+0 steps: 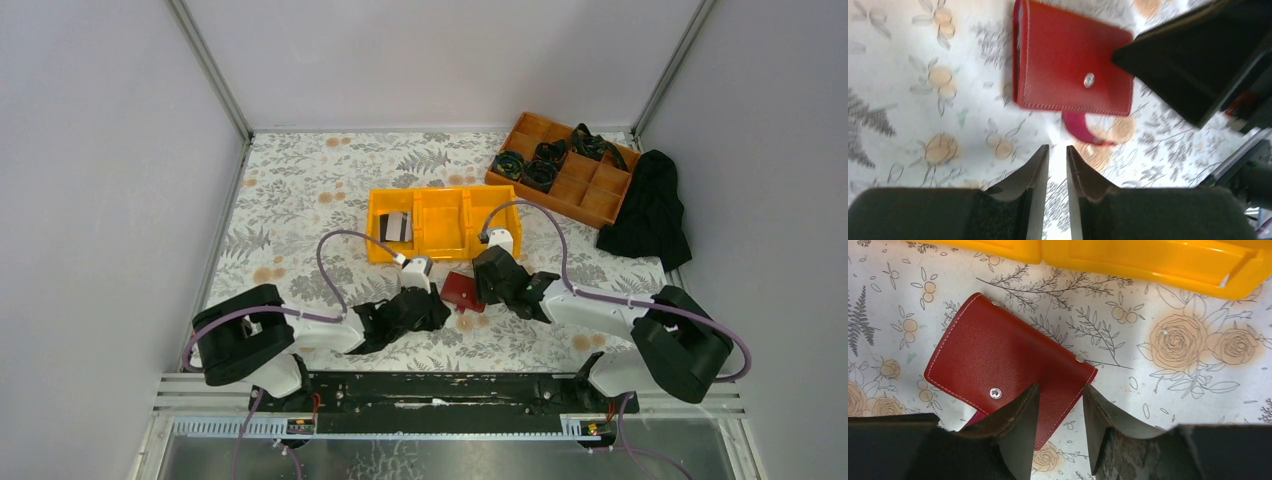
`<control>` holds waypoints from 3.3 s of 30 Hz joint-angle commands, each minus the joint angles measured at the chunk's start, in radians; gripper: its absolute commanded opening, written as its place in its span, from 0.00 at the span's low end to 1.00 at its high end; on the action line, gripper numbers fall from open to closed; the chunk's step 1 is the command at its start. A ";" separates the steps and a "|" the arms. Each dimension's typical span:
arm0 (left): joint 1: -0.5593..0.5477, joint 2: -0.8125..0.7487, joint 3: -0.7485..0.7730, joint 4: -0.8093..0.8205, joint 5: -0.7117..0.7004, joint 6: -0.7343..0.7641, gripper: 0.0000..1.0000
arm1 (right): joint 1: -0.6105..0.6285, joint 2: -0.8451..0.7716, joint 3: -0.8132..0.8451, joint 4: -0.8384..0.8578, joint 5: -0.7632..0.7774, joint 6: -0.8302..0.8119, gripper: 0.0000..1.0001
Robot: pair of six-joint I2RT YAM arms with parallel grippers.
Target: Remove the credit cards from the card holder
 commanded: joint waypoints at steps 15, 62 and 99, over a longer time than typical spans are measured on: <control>-0.041 -0.121 -0.078 -0.030 -0.060 -0.085 0.26 | 0.111 -0.296 -0.159 -0.032 -0.084 0.130 0.13; 0.071 -0.232 -0.119 0.061 0.093 -0.020 0.67 | 0.129 -0.225 -0.051 -0.056 -0.090 0.067 0.46; 0.048 -0.064 -0.058 0.206 0.271 -0.086 0.65 | 0.019 -0.015 -0.022 0.072 -0.134 0.036 0.46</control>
